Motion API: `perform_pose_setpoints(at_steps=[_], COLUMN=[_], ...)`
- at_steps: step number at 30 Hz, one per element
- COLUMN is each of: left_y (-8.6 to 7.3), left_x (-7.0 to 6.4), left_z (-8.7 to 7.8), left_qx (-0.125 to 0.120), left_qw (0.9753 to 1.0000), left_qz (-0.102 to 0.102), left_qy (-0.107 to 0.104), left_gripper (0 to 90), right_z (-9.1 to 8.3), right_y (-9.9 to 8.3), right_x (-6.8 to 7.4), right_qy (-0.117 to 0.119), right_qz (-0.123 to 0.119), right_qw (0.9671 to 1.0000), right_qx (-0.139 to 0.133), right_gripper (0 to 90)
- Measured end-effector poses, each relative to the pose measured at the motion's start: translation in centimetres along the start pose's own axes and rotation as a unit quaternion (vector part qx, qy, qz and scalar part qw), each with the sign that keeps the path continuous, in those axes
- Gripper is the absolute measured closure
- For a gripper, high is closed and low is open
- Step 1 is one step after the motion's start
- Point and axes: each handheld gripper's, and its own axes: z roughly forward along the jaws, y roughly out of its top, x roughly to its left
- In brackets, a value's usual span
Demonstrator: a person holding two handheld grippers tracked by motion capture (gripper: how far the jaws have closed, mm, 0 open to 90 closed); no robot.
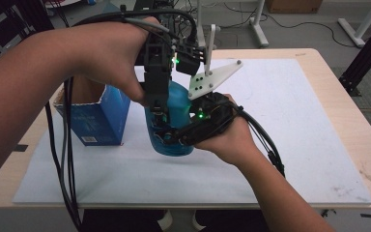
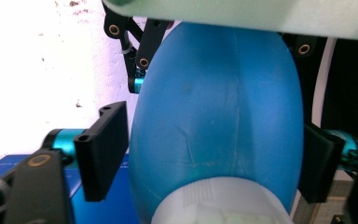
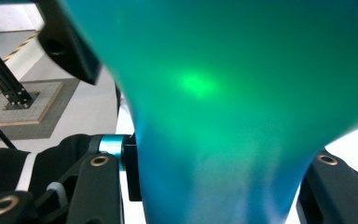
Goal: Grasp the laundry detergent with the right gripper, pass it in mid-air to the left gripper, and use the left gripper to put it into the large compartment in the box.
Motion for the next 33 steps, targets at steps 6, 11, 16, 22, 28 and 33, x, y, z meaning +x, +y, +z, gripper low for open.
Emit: perform_pose_setpoints(at_steps=[6, 11, 16, 22, 28, 33], left_y=[-0.01, 0.10, 0.13, 0.14, 0.15, 0.13], left_x=[-0.08, -0.10, -0.08, -0.03, 0.01, -0.06], left_z=[0.04, 0.26, 0.28, 0.27, 0.37, 0.26], left_qx=[0.004, 0.004, 0.003, 0.003, 0.001, 0.004], left_qw=[1.0000, 1.0000, 1.0000, 1.0000, 0.9998, 0.9998], left_qz=[0.001, 0.001, 0.001, -0.001, 0.005, 0.008], left_qy=[-0.002, -0.002, -0.002, -0.007, -0.019, -0.020], left_gripper=[26.6, 29.3, 34.0, 35.7, 38.9, 39.3], right_z=[0.04, 0.13, 0.18, 0.16, 0.11, 0.17], right_y=[-0.01, -0.03, -0.07, -0.05, -0.11, -0.12], right_x=[-0.06, 0.01, 0.07, 0.04, 0.03, 0.12], right_qy=[-0.001, 0.001, 0.000, 0.000, 0.000, 0.005], right_qz=[0.002, 0.001, 0.002, 0.001, -0.004, -0.002], right_qw=[1.0000, 1.0000, 1.0000, 1.0000, 1.0000, 1.0000], right_qx=[-0.002, -0.002, -0.002, -0.004, -0.002, -0.005], right_gripper=[45.9, 45.9, 46.0, 46.0, 45.9, 45.3])
